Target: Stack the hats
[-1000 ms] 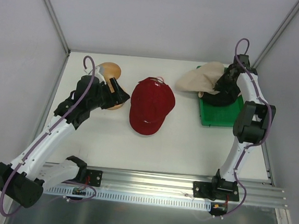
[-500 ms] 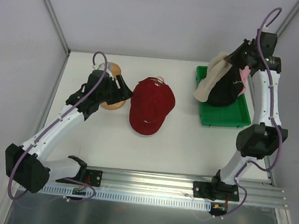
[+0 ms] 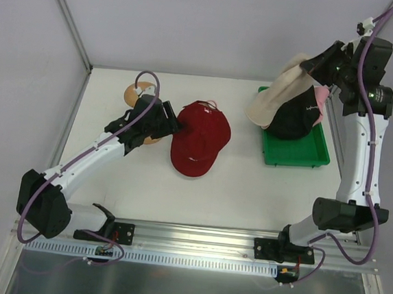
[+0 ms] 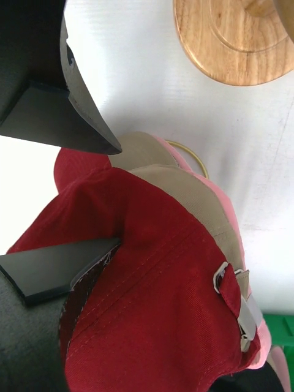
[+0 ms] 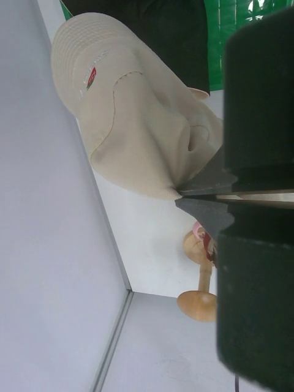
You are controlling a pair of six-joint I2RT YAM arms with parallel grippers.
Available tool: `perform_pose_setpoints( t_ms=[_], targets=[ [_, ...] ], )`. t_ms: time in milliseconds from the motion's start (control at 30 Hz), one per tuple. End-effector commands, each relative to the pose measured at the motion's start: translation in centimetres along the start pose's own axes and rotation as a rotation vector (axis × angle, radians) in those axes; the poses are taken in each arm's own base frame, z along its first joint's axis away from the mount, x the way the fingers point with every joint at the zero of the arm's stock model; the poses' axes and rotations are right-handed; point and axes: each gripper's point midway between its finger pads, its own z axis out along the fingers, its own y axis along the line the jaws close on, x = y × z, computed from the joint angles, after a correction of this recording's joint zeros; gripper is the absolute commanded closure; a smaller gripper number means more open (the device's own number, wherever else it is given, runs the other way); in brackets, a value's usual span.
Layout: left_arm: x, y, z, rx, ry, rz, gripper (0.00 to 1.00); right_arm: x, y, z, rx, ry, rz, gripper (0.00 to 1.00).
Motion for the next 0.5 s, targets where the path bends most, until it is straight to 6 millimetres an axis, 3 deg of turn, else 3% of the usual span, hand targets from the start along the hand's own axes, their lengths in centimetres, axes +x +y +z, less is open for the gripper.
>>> perform_pose_setpoints(
  t_ms=[0, 467],
  targets=[
    [-1.0, -1.8, 0.5, 0.019, -0.046, -0.014, 0.43, -1.2, 2.5, -2.5, -0.072, -0.048, -0.046, 0.99],
    [1.3, -5.0, 2.6, 0.060, 0.011, -0.019, 0.44, -1.5, 4.3, -4.2, -0.130, -0.044, -0.075, 0.99]
  ],
)
